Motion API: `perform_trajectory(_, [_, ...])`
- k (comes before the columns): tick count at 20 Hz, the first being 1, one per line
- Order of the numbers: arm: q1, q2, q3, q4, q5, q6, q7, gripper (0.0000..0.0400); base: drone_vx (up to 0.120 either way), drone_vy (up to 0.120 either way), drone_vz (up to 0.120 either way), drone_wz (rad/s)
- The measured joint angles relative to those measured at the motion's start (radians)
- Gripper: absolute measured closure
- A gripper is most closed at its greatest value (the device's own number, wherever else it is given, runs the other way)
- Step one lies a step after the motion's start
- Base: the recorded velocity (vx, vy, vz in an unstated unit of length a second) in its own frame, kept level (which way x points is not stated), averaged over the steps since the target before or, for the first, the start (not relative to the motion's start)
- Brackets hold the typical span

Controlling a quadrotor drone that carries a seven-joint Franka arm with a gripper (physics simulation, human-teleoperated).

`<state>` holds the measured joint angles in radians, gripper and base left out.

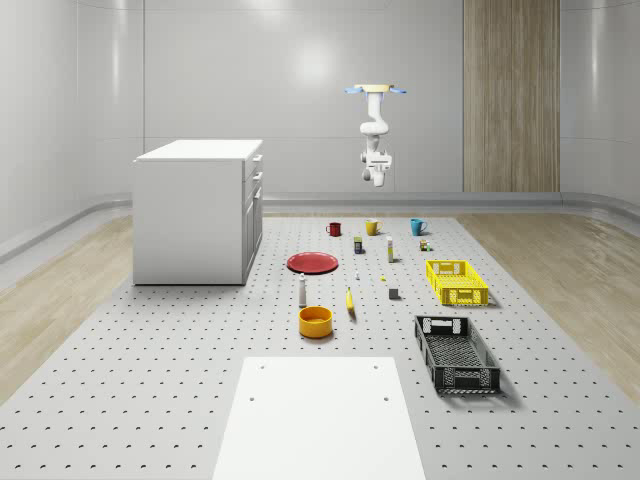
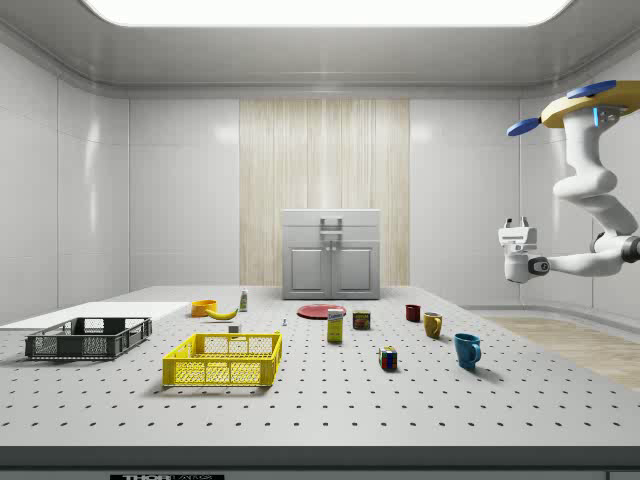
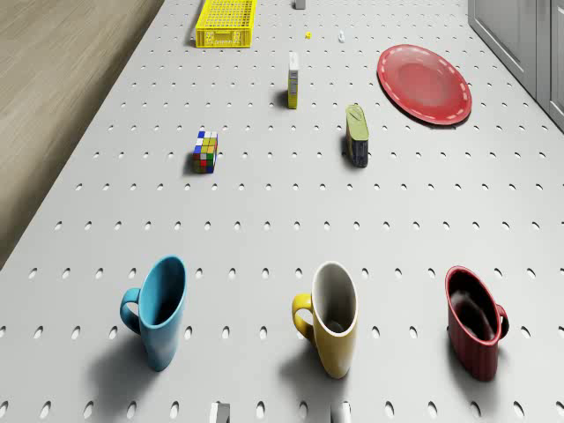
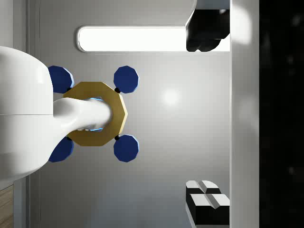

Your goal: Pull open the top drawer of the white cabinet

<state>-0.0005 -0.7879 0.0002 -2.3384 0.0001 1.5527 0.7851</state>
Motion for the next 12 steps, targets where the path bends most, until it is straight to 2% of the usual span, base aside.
perform_trajectory(2, [-0.001, 0.003, 0.001, 0.042, 0.0, -0.037, -0.001, 0.005, 0.0, 0.0, 0.0, 0.0])
perform_trajectory(5, [-0.002, 0.019, 0.001, 0.106, 0.001, -0.084, -0.001, 0.0074, 0.0, 0.0, 0.0, 0.0])
perform_trajectory(12, [-0.004, 0.065, 0.003, 0.236, 0.002, -0.162, -0.002, 0.0091, 0.0, 0.0, 0.0, 0.0])
